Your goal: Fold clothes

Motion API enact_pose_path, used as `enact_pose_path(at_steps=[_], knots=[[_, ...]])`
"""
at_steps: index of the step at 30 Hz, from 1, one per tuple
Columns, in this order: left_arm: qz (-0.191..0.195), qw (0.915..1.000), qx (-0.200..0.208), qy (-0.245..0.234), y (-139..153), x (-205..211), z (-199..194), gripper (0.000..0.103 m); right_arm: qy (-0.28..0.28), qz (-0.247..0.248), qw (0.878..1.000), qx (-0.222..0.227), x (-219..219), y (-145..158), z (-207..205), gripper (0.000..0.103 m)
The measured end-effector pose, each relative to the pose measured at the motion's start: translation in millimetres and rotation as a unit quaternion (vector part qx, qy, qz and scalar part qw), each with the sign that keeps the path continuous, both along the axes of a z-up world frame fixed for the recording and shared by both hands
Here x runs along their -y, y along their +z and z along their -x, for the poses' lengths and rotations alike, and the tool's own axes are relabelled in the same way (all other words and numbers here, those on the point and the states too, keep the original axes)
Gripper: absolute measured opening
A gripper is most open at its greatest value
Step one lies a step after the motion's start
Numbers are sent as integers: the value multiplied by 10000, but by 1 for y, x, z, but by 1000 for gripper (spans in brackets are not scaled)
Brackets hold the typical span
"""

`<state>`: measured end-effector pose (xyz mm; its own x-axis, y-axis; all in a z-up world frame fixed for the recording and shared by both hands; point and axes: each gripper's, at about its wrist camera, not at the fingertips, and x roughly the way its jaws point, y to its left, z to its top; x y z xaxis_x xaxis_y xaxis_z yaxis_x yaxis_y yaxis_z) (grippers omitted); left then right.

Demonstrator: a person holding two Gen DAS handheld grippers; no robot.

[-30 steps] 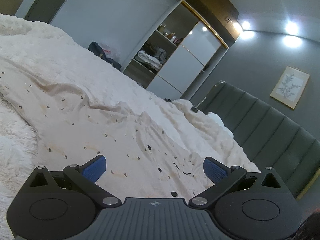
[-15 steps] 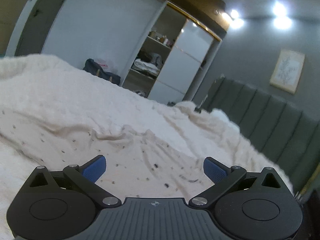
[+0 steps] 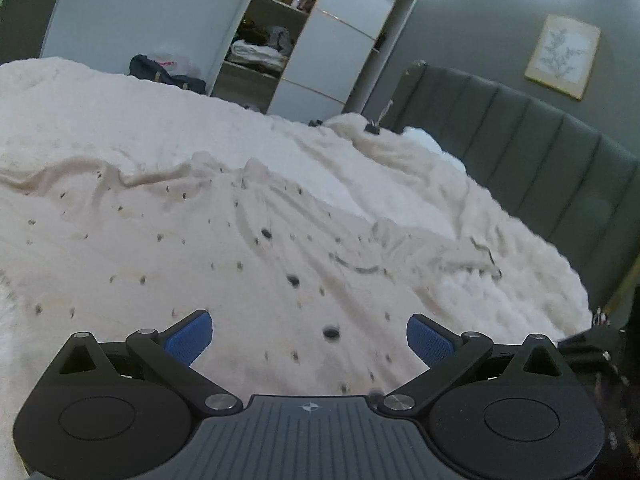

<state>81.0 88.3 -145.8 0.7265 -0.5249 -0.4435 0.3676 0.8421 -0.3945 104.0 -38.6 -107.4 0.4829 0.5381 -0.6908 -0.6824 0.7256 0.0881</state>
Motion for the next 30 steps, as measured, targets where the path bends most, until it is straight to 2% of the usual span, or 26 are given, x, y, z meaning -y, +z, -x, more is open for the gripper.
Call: enact_pose_path(at_steps=[2, 3, 4, 5, 6, 7, 8, 9, 10, 12, 13, 14, 16, 17, 19, 22, 24, 25, 26, 28, 30], knots=[[-199, 9997, 50, 158, 7, -11, -21, 103, -940, -265, 9951, 129, 41, 2, -19, 58], [-276, 9994, 53, 223, 10, -17, -31, 103, -1438, -439, 9885, 185, 63, 1, -28, 58], [-336, 9990, 38, 277, 13, -22, -40, 103, -1947, -627, 9786, 233, 86, -1, -36, 58], [-363, 9988, 14, 316, 15, -27, -47, 103, -2582, -924, 9614, 218, 116, -5, -43, 58], [-256, 9991, -65, 337, 13, -31, -54, 103, -3380, -1367, 9311, 135, 152, -14, -51, 58], [-64, 9992, -181, 353, 9, -35, -61, 103, -3726, -1605, 9140, 90, 169, -19, -55, 58], [180, 9988, -317, 317, 0, -35, -68, 103, -4205, -1946, 8862, 16, 196, -29, -60, 58], [340, 9983, -398, 266, -7, -32, -71, 103, -4772, -2292, 8483, -116, 229, -43, -67, 58], [470, 9977, -448, 176, -15, -27, -73, 103, -4967, -2423, 8333, -156, 242, -51, -71, 58], [748, 9958, -532, -72, -35, -9, -76, 103, -5513, -2966, 7797, -106, 289, -73, -85, 58], [839, 9947, -577, -150, -42, 0, -77, 103, -5608, -3136, 7662, -88, 301, -79, -91, 58], [928, 9934, -627, -232, -51, 9, -78, 103, -5719, -3420, 7456, -66, 320, -86, -99, 58], [1132, 9898, -747, -441, -70, 28, -81, 103, -6007, -4027, 6907, -60, 363, -105, -128, 58], [1134, 9897, -747, -454, -77, 34, -81, 103, -6090, -4205, 6725, -84, 376, -115, -137, 58], [1061, 9911, -682, -425, -85, 41, -79, 103, -6189, -4459, 6466, -51, 383, -133, -154, 58], [903, 9939, -519, -360, -97, 47, -76, 103, -6246, -5098, 5907, 312, 403, -161, -170, 56], [855, 9944, -498, -358, -99, 48, -75, 103, -6317, -5432, 5518, 384, 417, -178, -179, 27], [804, 9949, -498, -354, -99, 50, -75, 103, -6376, -5539, 5341, 380, 425, -183, -182, 3], [763, 9952, -497, -354, -98, 52, -75, 103, -6454, -5482, 5292, 526, 435, -177, -180, 2], [682, 9959, -482, -350, -98, 55, -75, 103, -6341, -5465, 5417, 759, 441, -165, -175, 2], [604, 9965, -465, -339, -98, 57, -74, 103, -6142, -5395, 5621, 1252, 448, -131, -159, 2]])
